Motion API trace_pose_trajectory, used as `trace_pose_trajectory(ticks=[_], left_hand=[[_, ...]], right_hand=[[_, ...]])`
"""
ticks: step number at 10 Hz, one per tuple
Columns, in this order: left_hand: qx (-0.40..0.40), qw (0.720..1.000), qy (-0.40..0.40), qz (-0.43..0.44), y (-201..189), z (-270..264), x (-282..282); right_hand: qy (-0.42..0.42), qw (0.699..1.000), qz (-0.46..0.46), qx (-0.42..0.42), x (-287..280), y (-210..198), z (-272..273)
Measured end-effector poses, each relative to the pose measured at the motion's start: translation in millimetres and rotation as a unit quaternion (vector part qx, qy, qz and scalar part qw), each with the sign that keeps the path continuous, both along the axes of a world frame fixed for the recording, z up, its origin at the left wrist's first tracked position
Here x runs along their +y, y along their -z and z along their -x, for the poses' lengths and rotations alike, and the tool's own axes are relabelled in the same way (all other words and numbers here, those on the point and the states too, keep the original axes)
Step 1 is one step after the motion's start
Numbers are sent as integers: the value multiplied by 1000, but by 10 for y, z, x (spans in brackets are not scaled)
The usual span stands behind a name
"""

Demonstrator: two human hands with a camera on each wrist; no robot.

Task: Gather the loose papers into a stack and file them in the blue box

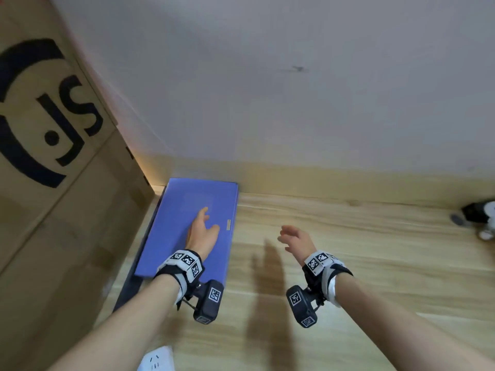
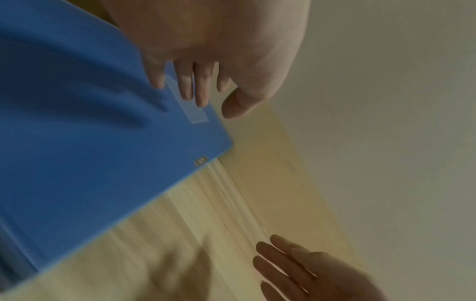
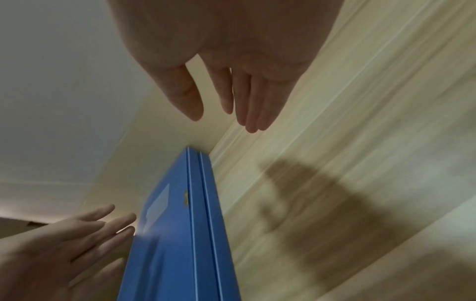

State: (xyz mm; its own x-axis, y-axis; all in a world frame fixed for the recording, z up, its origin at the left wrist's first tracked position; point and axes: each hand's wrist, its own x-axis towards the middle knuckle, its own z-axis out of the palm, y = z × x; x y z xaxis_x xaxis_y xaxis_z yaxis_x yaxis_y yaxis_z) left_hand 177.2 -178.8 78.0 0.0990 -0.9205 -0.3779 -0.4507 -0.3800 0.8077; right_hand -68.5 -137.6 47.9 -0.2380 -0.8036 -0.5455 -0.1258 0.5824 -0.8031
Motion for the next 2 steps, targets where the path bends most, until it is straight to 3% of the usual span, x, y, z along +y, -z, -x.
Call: trace_pose_trajectory(ticks=[2], left_hand=[[37,998,47,6,-280,862,293]], right_hand=[[73,995,47,-46,404,-354,736]])
